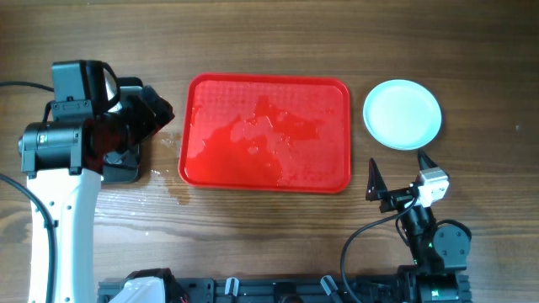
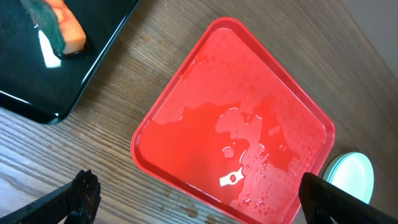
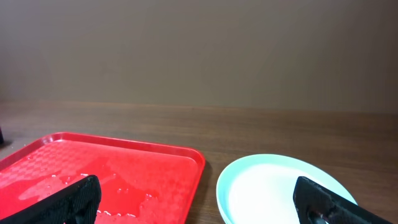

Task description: Clean dirty plates on tray and stack at the side

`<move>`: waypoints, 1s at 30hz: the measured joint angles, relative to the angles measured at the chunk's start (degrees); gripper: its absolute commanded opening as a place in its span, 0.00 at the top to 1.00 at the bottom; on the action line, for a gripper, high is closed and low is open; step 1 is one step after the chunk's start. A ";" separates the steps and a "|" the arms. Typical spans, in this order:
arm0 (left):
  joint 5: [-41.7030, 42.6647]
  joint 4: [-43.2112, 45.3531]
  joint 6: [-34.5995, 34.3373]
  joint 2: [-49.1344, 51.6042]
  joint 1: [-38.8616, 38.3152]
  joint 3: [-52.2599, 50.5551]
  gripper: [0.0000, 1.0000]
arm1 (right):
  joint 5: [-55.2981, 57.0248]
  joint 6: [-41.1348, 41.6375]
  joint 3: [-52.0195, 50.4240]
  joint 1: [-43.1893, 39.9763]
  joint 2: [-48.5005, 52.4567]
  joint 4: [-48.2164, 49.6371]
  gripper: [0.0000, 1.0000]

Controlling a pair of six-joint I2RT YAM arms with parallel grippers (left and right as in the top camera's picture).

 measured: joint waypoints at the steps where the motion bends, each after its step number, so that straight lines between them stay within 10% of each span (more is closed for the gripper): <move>1: 0.00 0.00 0.00 0.00 0.00 0.00 0.00 | 0.00 0.00 0.00 0.00 0.00 0.00 0.00; 13: -3.30 2.91 -0.02 -2.86 -3.76 -4.81 0.00 | 0.00 0.00 0.00 0.00 0.00 -0.02 0.00; 21: -7.87 34.80 4.22 -16.61 -14.10 -32.20 0.00 | 0.02 0.00 0.00 0.00 -0.07 -0.07 0.00; 30: -8.68 51.34 6.45 -32.63 -13.55 -54.58 0.00 | 0.02 0.00 0.00 0.00 -0.11 -0.04 0.00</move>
